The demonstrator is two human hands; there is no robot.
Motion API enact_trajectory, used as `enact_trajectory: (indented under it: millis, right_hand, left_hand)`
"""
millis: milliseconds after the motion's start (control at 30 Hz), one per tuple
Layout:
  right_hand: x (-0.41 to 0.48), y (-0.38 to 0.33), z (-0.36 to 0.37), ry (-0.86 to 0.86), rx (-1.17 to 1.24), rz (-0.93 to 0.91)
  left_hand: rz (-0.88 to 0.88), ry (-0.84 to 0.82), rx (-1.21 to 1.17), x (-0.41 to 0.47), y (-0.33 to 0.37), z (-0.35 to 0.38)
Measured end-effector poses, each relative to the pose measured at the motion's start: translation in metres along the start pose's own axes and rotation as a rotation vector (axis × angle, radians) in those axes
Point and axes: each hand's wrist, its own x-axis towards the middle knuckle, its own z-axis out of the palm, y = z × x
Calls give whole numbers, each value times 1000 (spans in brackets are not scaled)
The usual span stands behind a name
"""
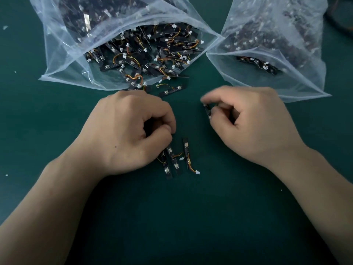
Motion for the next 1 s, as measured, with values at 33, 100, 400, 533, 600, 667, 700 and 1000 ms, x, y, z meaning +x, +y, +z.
enact_trajectory:
  millis: [33,100,400,533,600,667,700,1000]
  right_hand:
    - [0,0,0,-10,-10,-3]
    - [0,0,0,-23,-11,-12]
    - [-2,2,-6,-285,123,-271]
    - [-3,0,-5,-337,151,-341]
    - [-4,0,-5,-342,163,-351]
    - [-4,1,-5,-338,172,-351]
    - [-4,1,-5,-335,179,-349]
    - [-4,4,-3,-301,181,-326]
  left_hand:
    - [-2,0,1,0,0,0]
    - [-5,0,1,0,0,0]
    - [-18,-10,6,1,0,-1]
    - [-17,-17,11,1,2,-2]
    - [-23,-14,7,1,3,-2]
    - [-29,-12,4,0,3,-2]
    - [-30,-13,4,0,4,-3]
    - [73,126,-32,0,2,-1]
